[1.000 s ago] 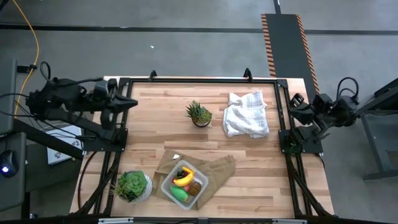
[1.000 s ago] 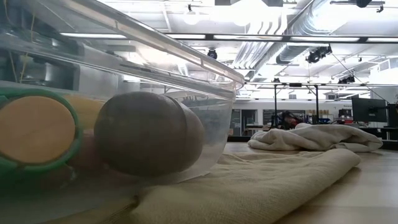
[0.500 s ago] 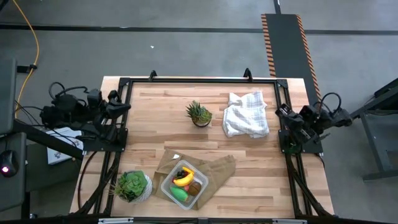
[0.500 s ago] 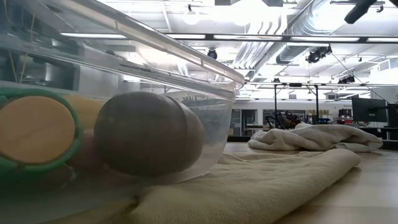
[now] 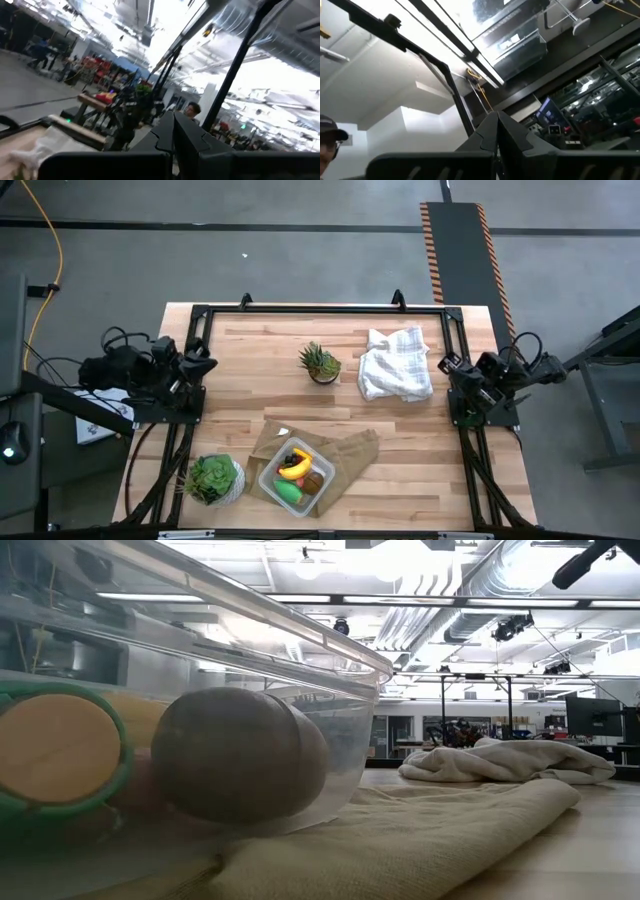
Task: Pick and placing Produce into tupperware
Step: Return to Home Position
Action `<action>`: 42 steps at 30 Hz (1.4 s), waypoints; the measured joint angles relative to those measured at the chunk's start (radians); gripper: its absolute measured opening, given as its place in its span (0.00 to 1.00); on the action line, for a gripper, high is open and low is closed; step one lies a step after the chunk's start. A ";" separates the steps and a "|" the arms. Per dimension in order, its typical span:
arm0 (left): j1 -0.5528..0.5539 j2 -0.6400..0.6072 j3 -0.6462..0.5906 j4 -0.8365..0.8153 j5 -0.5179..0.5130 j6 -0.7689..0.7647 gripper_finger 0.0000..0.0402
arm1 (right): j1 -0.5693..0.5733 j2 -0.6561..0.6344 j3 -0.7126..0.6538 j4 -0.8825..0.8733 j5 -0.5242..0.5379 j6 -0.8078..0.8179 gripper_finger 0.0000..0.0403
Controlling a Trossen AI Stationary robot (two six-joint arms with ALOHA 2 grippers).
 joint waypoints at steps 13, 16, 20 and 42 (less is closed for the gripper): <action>0.000 0.000 -0.257 0.429 0.022 0.002 0.00 | 0.000 0.000 0.000 -0.015 -0.002 0.064 0.00; 0.000 0.001 -0.315 0.520 0.022 0.002 0.00 | 0.000 0.000 0.000 -0.015 -0.002 0.090 0.00; 0.000 0.000 -0.353 0.543 0.021 0.005 0.00 | 0.000 0.000 0.000 -0.015 -0.002 0.118 0.00; 0.000 0.000 -0.351 0.149 0.142 -0.027 0.00 | -0.001 0.001 0.000 -0.287 -0.012 0.131 0.00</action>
